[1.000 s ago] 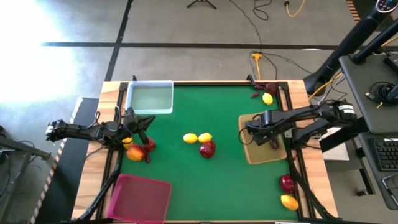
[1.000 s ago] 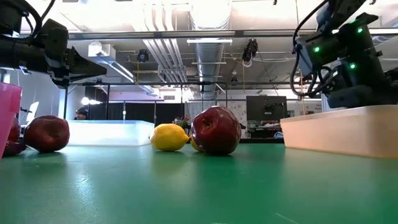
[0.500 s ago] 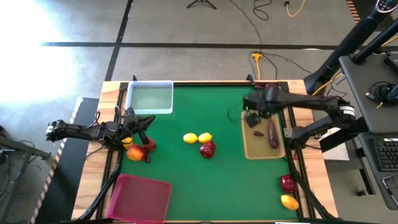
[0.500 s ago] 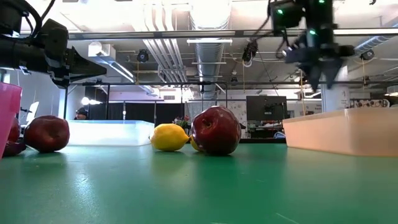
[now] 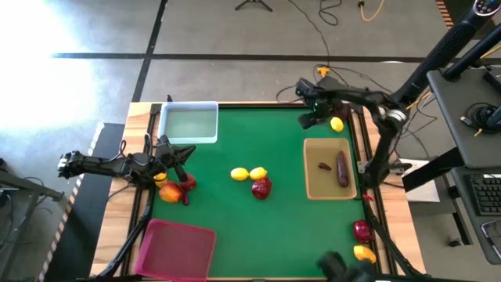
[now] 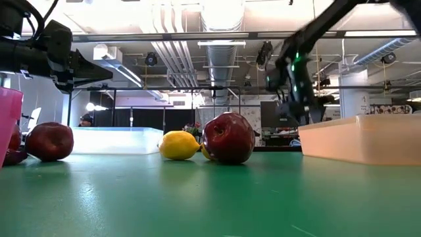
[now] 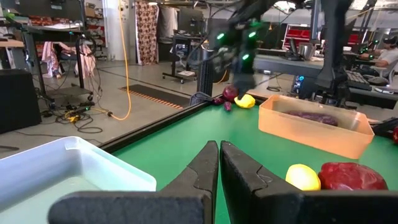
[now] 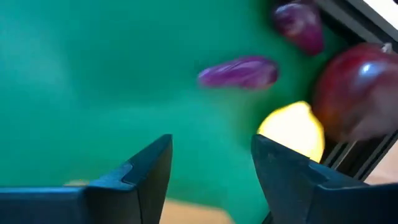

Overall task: Sort produce into baskets
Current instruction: Put the small eggplant into the orange transparent bin

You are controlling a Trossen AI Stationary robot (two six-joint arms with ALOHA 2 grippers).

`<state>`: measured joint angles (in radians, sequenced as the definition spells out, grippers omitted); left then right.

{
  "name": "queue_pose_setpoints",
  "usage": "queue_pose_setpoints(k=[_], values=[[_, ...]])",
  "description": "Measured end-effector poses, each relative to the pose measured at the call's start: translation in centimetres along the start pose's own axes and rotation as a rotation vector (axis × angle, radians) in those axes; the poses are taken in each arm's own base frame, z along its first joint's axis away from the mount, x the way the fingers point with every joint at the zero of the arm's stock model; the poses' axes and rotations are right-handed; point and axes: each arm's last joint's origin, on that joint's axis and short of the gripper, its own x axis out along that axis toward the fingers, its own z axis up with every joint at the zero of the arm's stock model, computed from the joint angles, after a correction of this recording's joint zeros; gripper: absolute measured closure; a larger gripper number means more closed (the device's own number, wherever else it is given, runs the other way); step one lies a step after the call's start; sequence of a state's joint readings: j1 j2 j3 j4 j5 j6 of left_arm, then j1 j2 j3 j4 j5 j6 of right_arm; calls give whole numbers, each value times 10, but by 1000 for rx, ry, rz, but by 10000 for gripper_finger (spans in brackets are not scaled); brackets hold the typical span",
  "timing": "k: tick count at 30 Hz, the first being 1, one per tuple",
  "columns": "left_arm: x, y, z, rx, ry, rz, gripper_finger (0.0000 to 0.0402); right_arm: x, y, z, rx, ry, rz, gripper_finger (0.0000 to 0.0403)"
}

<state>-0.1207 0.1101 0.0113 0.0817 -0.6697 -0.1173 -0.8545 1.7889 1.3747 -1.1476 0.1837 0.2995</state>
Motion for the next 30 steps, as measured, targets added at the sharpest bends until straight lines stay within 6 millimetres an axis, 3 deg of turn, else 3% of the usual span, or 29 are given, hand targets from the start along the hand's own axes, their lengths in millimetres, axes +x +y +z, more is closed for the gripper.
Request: queue_pose_setpoints(k=[5,11,19,30], values=[[0,0,0,0,0,0,400,25,-22,20,76,49,-5,163],[0,0,0,0,0,0,400,38,-36,29,125,16,14,141],[0,0,0,0,0,0,400,43,-46,37,184,-49,83,146],[0,0,0,0,0,0,400,44,-43,37,230,-35,182,175]])
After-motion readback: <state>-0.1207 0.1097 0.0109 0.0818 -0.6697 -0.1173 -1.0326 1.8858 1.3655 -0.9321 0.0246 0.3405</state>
